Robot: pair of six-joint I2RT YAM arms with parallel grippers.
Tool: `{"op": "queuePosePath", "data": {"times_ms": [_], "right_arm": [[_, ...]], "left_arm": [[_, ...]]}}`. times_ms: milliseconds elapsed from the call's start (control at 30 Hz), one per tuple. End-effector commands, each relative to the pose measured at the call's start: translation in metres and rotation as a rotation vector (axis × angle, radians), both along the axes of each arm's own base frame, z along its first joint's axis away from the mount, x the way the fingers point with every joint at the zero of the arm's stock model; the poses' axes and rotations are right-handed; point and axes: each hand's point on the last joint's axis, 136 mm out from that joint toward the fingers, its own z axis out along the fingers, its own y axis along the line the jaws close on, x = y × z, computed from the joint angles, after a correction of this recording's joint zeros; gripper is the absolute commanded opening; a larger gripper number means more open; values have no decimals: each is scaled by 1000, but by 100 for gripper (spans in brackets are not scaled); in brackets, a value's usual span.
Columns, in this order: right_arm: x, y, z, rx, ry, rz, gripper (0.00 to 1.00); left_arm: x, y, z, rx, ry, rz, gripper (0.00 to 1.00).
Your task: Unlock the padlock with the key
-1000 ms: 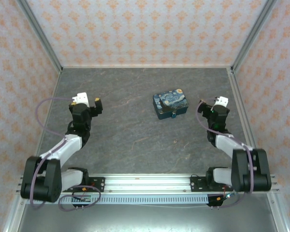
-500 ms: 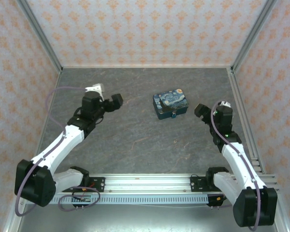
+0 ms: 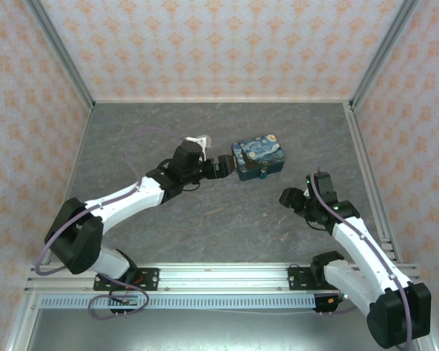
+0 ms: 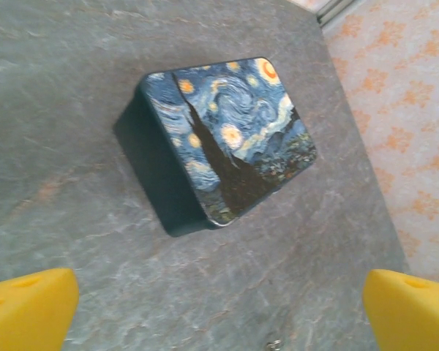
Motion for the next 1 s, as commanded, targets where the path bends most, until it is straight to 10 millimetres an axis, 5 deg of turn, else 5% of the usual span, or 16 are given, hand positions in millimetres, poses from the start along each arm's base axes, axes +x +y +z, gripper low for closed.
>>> {"op": "queuePosePath", "data": {"times_ms": [0,567,967], "right_arm": [[-5,12,-5,0,26,46,62],[12,64,-48,-169,158,313,49],[10,68,-73,-201,252,353,41]], "left_arm": [[3,-13,1,-92,9,10,100],[0,-3,-17,-7,40,29,100],[-2,1,-18,14,41,38,100]]}}
